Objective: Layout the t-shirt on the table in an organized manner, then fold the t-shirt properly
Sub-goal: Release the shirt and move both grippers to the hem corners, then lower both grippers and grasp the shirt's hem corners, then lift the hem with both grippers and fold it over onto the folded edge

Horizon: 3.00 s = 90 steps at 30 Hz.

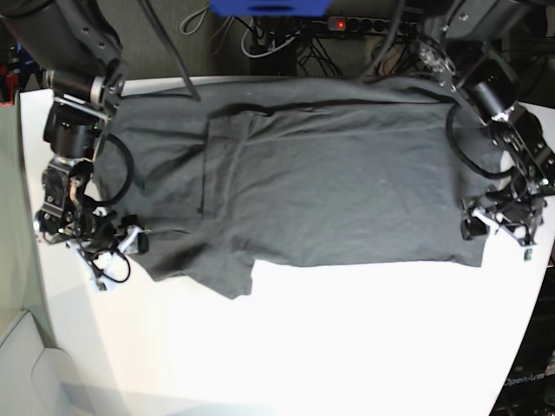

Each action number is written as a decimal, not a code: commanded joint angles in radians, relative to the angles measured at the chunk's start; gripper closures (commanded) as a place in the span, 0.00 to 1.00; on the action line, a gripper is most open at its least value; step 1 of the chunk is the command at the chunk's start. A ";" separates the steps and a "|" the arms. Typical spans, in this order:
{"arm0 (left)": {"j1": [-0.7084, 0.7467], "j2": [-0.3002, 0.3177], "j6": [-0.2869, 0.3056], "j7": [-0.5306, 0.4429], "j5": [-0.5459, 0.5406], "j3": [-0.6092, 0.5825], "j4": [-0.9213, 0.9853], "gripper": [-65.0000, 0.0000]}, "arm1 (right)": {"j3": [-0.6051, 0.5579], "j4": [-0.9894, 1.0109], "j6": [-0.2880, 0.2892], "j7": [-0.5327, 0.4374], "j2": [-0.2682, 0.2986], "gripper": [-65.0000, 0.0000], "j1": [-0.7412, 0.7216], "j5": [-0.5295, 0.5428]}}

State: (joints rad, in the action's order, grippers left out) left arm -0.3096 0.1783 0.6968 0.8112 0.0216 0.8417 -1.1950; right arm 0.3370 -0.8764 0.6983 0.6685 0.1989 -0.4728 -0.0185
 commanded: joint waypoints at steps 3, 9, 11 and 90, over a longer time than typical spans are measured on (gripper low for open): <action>-0.063 0.036 0.001 -0.059 -0.013 0.000 0.065 0.18 | -0.002 -0.013 0.000 -0.010 0.009 0.79 -0.025 0.012; -0.170 0.063 0.001 -0.180 0.067 0.000 0.280 0.18 | -0.002 -0.013 0.000 -0.010 0.009 0.98 -0.024 0.012; -0.198 0.063 0.001 -0.246 0.111 0.000 0.335 0.18 | -0.002 -0.013 0.000 -0.010 0.010 0.98 -0.024 0.012; 0.114 -0.033 -0.222 0.124 -0.200 -0.160 -0.293 1.00 | -0.029 -0.743 0.000 0.000 -0.039 1.00 0.377 0.016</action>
State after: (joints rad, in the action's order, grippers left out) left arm -0.1799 0.1318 0.4747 0.9504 -0.1738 0.6788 -1.4689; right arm 0.3031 -1.6062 0.7017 0.6830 0.1490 -0.0841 -0.0135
